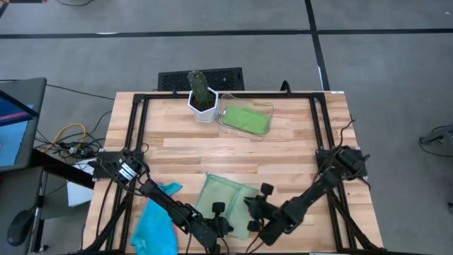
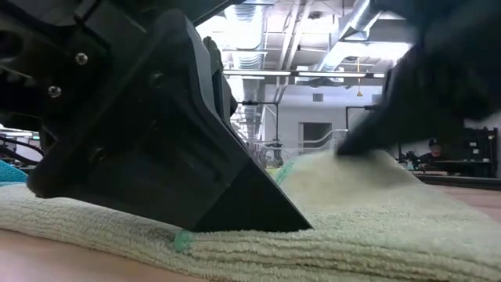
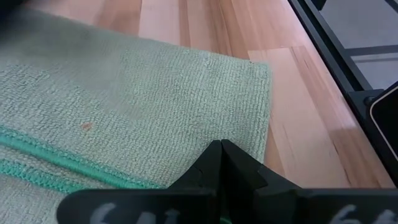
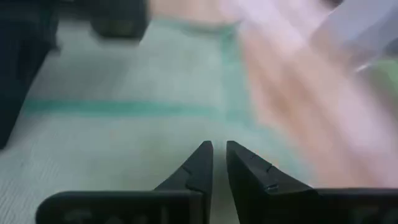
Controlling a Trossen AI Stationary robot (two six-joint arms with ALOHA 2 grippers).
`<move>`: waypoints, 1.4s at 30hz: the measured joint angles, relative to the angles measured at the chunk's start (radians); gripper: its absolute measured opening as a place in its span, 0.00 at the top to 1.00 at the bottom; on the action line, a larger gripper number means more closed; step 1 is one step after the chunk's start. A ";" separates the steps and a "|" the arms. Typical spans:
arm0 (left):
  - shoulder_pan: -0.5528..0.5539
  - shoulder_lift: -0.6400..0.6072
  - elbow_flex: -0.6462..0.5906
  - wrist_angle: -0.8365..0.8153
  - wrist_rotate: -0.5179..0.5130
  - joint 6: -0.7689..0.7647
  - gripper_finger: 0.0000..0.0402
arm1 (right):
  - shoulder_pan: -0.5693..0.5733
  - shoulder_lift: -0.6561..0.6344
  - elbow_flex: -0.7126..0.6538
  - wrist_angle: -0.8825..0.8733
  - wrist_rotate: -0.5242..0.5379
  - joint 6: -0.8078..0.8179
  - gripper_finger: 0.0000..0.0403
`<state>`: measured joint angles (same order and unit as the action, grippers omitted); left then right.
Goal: Fold microfiber towels
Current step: Fold the light green towel
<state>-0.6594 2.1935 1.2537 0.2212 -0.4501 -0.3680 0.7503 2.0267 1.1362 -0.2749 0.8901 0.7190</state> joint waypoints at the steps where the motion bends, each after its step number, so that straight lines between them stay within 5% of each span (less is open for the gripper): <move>1: 0.000 0.000 0.000 0.000 -0.001 0.000 1.00 | -0.007 0.025 -0.008 0.022 -0.028 -0.004 0.82; 10: 0.001 0.001 -0.001 -0.003 -0.002 0.005 1.00 | -0.024 0.025 -0.013 -0.028 -0.063 0.038 0.82; 17: 0.000 0.001 -0.001 -0.002 -0.003 0.016 1.00 | -0.008 -0.125 -0.036 -0.010 0.161 -0.066 0.82; 22: 0.000 0.002 -0.001 -0.002 -0.007 0.016 1.00 | -0.030 -0.067 -0.170 0.334 0.180 -0.070 0.82; 27: 0.000 0.002 -0.002 -0.001 -0.006 0.016 1.00 | -0.059 0.066 -0.260 0.636 0.044 -0.066 0.82; 32: 0.000 0.002 -0.002 0.000 -0.007 0.016 1.00 | -0.070 0.077 -0.275 0.670 0.032 -0.030 0.82; 38: 0.001 0.002 -0.002 0.000 -0.007 0.016 1.00 | -0.055 -0.039 -0.275 0.771 0.099 -0.252 0.82; 42: 0.002 0.002 -0.002 0.001 -0.007 0.016 1.00 | -0.050 0.001 -0.279 0.875 0.035 -0.319 0.82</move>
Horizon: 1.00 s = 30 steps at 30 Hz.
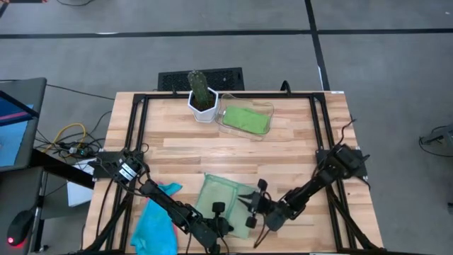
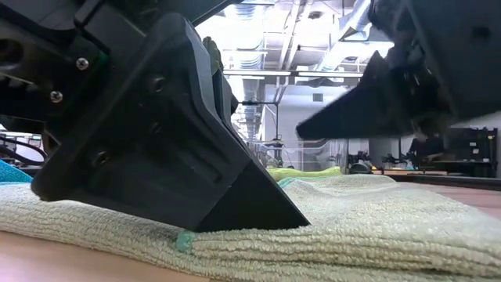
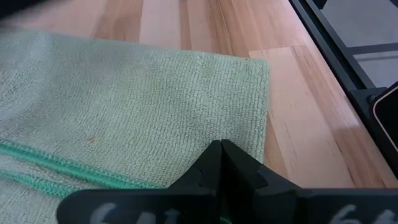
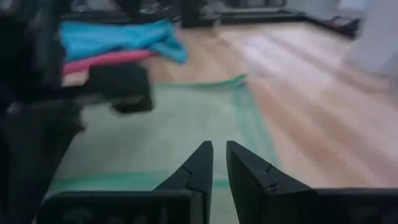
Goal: Fold microfiber towels
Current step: Fold the light green towel
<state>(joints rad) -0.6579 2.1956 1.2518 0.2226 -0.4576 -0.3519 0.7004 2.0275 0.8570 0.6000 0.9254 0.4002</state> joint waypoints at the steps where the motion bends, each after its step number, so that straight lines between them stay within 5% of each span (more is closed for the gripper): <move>1: 0.000 0.000 0.000 0.000 -0.001 0.000 1.00 | -0.003 0.022 0.001 0.030 -0.018 -0.005 0.82; 5: 0.000 0.000 0.000 0.002 -0.001 0.000 1.00 | -0.019 0.128 0.000 0.085 -0.103 0.042 0.82; 11: 0.000 0.000 0.000 0.001 0.002 0.000 1.00 | -0.023 0.089 -0.001 0.046 -0.133 0.030 0.84; 18: 0.001 0.000 0.000 0.002 0.001 0.000 1.00 | 0.018 -0.075 -0.041 0.016 0.083 -0.158 0.89; 26: 0.003 0.000 0.000 0.002 0.001 0.003 1.00 | 0.019 -0.007 -0.191 0.010 0.093 0.193 0.97; 30: 0.003 0.000 0.000 0.004 0.001 0.007 1.00 | 0.019 0.028 -0.192 0.017 0.091 0.230 0.95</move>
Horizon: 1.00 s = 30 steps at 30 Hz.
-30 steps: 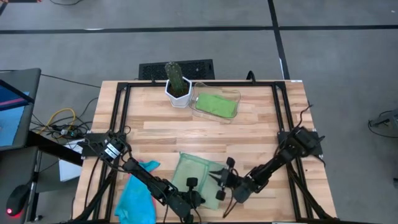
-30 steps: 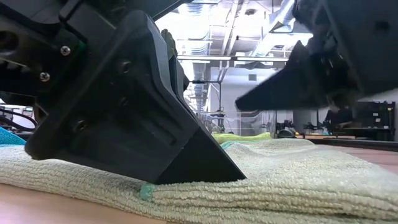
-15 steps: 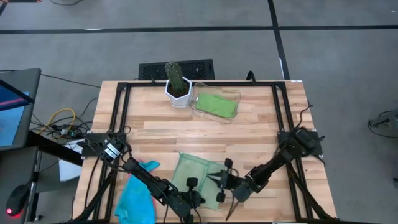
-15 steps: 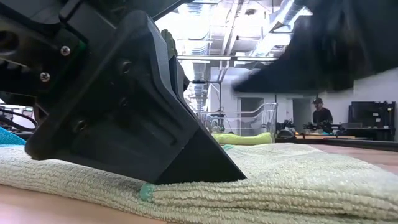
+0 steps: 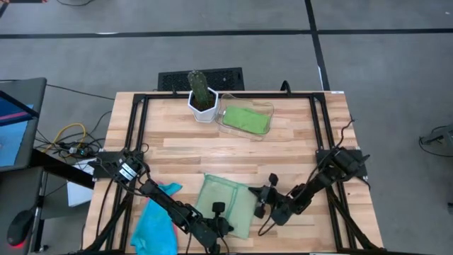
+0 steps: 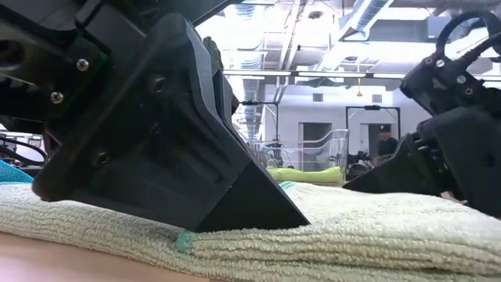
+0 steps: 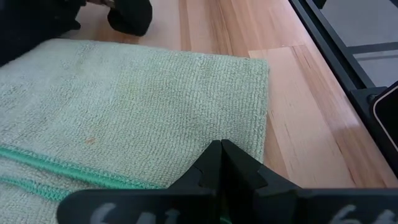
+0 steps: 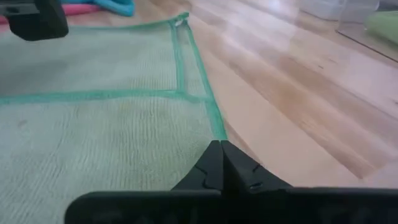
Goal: Fold microfiber towels
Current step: Fold the light green towel
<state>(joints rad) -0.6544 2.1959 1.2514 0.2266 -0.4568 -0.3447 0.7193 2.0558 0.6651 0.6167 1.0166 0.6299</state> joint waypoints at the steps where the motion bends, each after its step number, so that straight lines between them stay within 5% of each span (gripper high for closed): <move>1: 0.000 0.000 0.000 0.001 0.000 0.000 1.00 | 0.000 -0.011 0.000 0.001 0.008 -0.005 0.94; 8: 0.001 0.000 0.000 0.003 -0.001 0.002 1.00 | 0.046 -0.175 0.013 0.198 0.053 -0.248 0.94; 14: 0.012 0.002 -0.001 0.007 -0.055 0.026 1.00 | 0.103 -0.011 0.169 0.297 -0.127 -0.289 0.96; 20: 0.029 0.002 -0.001 0.008 -0.035 0.017 1.00 | 0.142 0.174 0.378 0.158 -0.165 -0.273 0.94; 30: 0.046 0.002 0.000 0.007 -0.045 0.097 1.00 | 0.131 0.218 0.400 -0.014 -0.174 -0.074 0.94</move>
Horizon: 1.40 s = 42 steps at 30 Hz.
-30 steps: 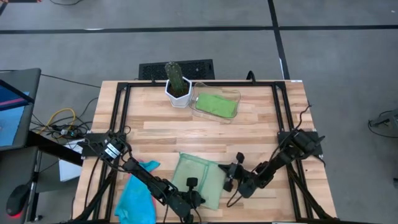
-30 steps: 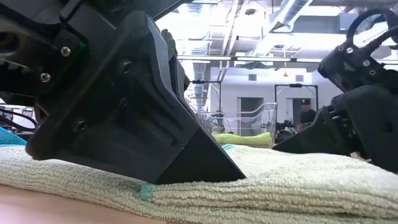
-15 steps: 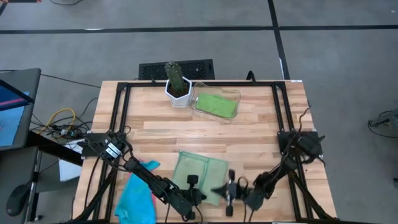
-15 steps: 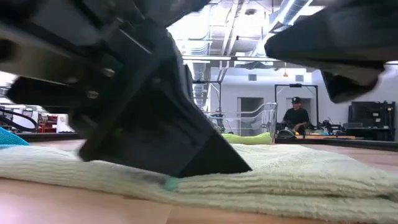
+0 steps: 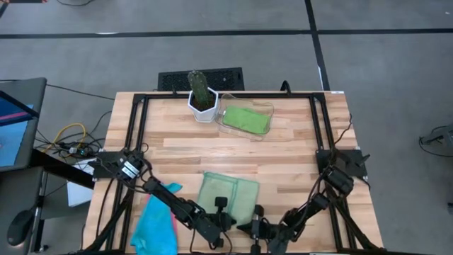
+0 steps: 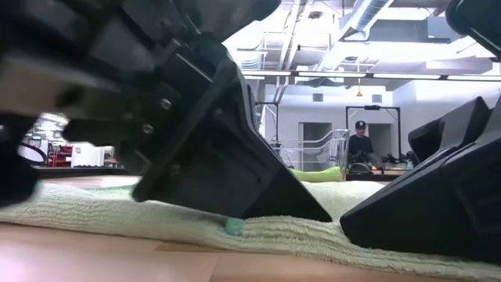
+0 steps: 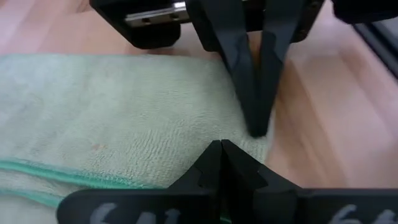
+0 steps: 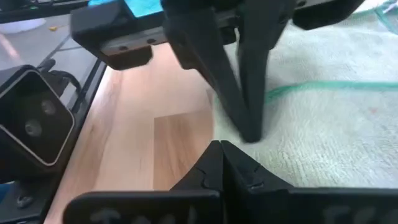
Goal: Fold microfiber towels
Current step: Fold the light green towel
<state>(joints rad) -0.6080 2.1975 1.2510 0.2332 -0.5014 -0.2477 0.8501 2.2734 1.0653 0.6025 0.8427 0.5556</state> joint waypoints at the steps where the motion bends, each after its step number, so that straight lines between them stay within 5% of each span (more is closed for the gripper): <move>1: 0.004 0.000 0.000 0.001 0.000 0.020 1.00 | 0.000 0.000 0.000 0.000 0.000 -0.001 0.93; 8: 0.015 -0.123 0.032 -0.168 -0.027 0.085 1.00 | -0.001 0.000 -0.001 -0.001 0.000 -0.003 0.95; 14: -0.032 -0.249 0.071 -0.460 -0.036 -0.123 1.00 | -0.001 0.001 -0.001 -0.007 -0.001 -0.003 0.94; 20: -0.190 -0.237 0.024 -0.556 -0.274 -0.388 1.00 | -0.001 -0.021 -0.009 0.068 0.000 -0.139 0.88; 24: -0.240 -0.187 -0.013 -0.559 -0.422 -0.527 1.00 | -0.008 -0.081 -0.003 0.133 0.152 -0.330 0.89; 27: -0.234 -0.146 -0.017 -0.559 -0.382 -0.595 1.00 | -0.057 -0.068 -0.011 0.104 0.136 -0.337 0.90; 32: -0.219 -0.115 -0.019 -0.564 -0.253 -0.677 1.00 | -0.142 0.015 -0.007 0.121 -0.110 -0.173 0.94; 37: -0.237 -0.156 -0.015 -0.568 -0.326 -0.691 1.00 | -0.151 0.030 -0.002 0.129 -0.134 -0.134 0.95; 42: -0.248 -0.199 -0.003 -0.584 -0.375 -0.685 1.00 | -0.122 -0.020 -0.009 0.191 -0.075 -0.286 0.93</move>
<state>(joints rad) -0.8558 1.9986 1.2476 -0.3513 -0.8764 -0.9329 0.7281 2.2535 1.0563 0.7937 0.7681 0.2692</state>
